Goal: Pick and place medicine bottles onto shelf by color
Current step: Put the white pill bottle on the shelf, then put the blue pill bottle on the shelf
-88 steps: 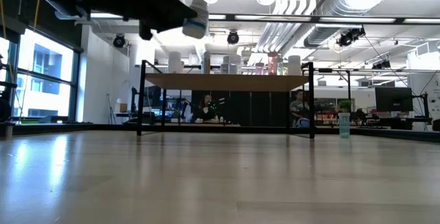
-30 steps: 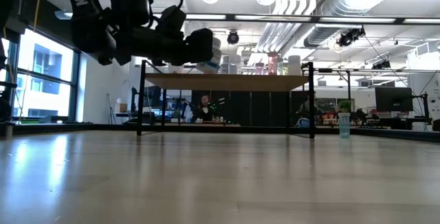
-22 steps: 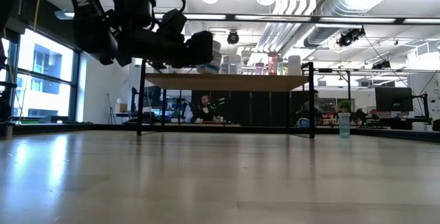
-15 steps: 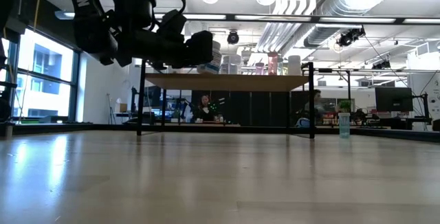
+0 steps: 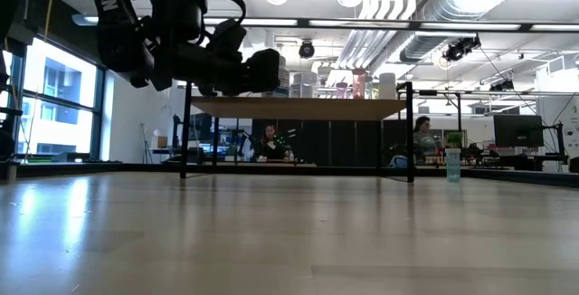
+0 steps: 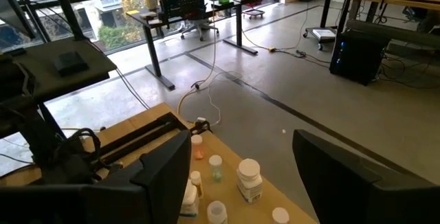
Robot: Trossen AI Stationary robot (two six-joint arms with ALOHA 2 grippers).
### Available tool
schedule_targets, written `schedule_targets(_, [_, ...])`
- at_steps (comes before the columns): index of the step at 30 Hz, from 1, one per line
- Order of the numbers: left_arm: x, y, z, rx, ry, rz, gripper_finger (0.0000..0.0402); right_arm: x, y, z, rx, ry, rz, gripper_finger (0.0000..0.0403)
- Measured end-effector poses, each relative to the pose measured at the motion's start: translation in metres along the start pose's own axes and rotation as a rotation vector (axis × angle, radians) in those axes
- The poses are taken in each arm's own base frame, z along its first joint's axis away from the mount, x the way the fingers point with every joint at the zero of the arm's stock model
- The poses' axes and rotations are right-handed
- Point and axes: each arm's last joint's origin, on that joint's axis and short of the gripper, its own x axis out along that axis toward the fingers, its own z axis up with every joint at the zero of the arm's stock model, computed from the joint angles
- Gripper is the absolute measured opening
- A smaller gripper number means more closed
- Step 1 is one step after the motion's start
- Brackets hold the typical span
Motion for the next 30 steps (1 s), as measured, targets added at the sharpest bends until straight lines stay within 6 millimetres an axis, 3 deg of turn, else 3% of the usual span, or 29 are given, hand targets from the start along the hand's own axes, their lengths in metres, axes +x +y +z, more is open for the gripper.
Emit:
schedule_targets(8, [-0.002,-0.002,0.001,-0.008,-0.007,0.013,0.0241,0.000,0.000,0.000,-0.002,0.004,-0.001,0.0246])
schedule_targets(14, [-0.007,-0.008,0.003,-0.013,-0.012,0.001,0.0242,0.000,0.000,-0.001,-0.006,0.015,-0.002,0.0246])
schedule_targets(21, [-0.014,-0.012,0.004,0.060,0.008,0.134,0.0241,0.000,-0.001,-0.003,-0.013,0.033,-0.006,0.0246])
schedule_targets(30, [-0.023,-0.034,0.015,0.058,-0.024,0.068,0.0241,0.000,-0.001,-0.005,-0.027,0.051,-0.008,0.0246])
